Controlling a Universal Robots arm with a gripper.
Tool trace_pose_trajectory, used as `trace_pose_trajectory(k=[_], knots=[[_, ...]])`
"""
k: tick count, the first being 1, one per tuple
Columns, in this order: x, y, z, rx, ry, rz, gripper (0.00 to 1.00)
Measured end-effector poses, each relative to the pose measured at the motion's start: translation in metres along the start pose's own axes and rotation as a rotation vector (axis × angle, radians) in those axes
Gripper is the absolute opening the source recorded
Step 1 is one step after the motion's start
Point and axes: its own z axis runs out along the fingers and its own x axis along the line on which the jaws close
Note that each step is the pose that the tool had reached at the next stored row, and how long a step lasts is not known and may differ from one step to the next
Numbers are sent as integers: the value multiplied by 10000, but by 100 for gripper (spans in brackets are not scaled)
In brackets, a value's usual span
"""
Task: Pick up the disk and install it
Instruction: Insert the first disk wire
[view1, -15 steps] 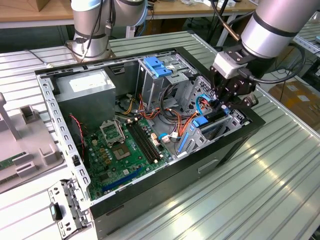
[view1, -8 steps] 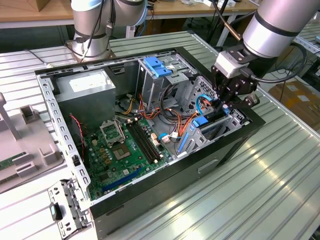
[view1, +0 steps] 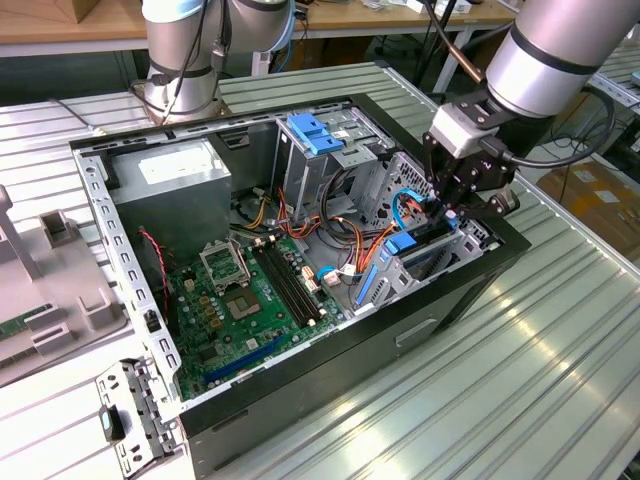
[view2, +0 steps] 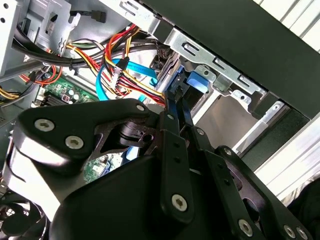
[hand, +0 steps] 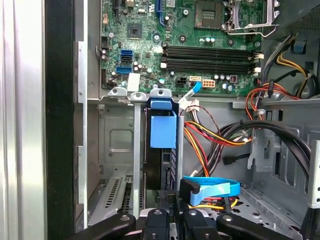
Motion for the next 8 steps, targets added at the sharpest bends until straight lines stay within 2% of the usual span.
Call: trace_pose_trajectory(k=[8], knots=[[14,3,26,0,2,1,17]])
